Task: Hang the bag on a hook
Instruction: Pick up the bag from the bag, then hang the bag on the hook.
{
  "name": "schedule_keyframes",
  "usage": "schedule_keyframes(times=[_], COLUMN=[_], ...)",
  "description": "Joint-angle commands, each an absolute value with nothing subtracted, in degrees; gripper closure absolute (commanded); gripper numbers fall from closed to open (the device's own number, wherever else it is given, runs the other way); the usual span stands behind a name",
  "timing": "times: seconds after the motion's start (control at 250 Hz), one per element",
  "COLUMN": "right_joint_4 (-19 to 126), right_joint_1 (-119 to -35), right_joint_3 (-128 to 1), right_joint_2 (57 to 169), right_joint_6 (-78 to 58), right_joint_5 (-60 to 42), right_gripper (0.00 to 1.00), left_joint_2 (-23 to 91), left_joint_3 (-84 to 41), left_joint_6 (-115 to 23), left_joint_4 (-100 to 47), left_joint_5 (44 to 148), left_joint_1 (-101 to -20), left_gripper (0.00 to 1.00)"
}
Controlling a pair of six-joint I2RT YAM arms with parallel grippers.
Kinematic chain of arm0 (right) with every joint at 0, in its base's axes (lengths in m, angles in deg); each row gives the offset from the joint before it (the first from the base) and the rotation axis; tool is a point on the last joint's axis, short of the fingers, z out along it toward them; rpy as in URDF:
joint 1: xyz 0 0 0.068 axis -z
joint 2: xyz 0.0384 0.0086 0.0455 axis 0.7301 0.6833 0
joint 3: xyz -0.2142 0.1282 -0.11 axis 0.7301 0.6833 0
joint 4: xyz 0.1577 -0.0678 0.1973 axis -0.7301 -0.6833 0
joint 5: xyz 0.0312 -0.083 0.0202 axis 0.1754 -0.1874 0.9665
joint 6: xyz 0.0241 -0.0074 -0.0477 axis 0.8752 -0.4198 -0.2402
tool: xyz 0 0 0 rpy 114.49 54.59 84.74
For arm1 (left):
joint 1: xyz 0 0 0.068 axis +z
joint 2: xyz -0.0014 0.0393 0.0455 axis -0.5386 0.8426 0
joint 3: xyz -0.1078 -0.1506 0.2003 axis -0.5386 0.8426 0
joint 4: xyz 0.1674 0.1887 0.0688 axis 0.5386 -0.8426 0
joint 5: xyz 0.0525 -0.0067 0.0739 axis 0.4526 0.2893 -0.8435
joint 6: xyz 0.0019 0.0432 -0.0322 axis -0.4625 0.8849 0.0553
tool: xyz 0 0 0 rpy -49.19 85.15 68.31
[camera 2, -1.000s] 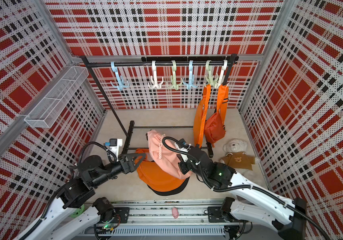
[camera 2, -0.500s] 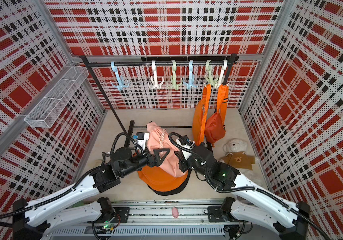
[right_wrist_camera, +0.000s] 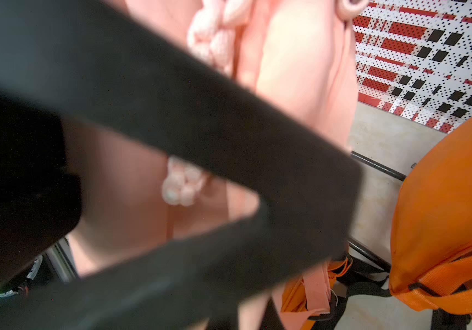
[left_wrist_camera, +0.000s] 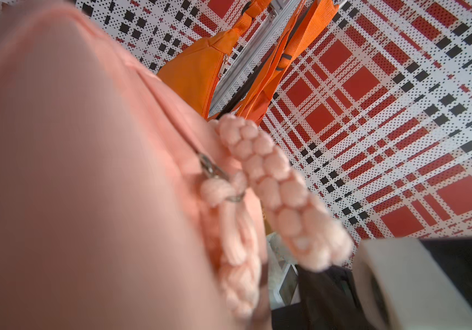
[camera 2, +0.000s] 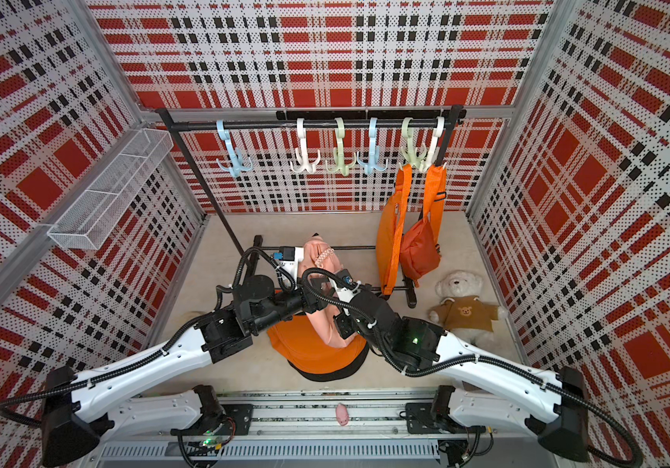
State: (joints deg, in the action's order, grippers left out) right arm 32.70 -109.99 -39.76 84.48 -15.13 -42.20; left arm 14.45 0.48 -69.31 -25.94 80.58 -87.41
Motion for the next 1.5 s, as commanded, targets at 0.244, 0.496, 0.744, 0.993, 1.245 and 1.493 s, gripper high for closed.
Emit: schedule_keyframes(times=[0.244, 0.496, 0.744, 0.993, 1.245, 1.493], right_joint_4=[32.1, 23.4, 19.0, 20.7, 20.3, 20.8], right_joint_1=[-111.0, -105.8, -88.8, -82.7, -82.7, -82.8], right_joint_3=[-40.2, -42.1, -44.7, -47.3, -49.8, -49.4], right_joint_2=[78.9, 64.1, 60.8, 61.5, 63.0, 65.4], right_joint_6=[-19.0, -23.0, -23.2, -27.8, -29.4, -29.5], right_joint_5=[-45.6, -43.0, -26.9, -10.1, 5.6, 8.0], right_gripper=[0.47, 0.04, 0.00, 0.00, 0.00, 0.00], left_joint_2=[12.4, 12.3, 9.1, 4.9, 4.6, 4.5], left_joint_3=[-2.5, -1.6, -7.7, -14.0, -15.4, -17.0], left_joint_6=[-66.8, -77.7, -76.7, -79.4, -81.9, -82.2], left_joint_4=[-30.1, -18.0, -16.1, -15.7, -15.7, -15.7], left_joint_5=[85.4, 128.5, 148.3, 155.7, 155.7, 155.8], left_joint_1=[-83.5, -65.9, -67.5, -69.4, -70.0, -70.2], left_gripper=[0.94, 0.97, 0.97, 0.97, 0.99, 1.00])
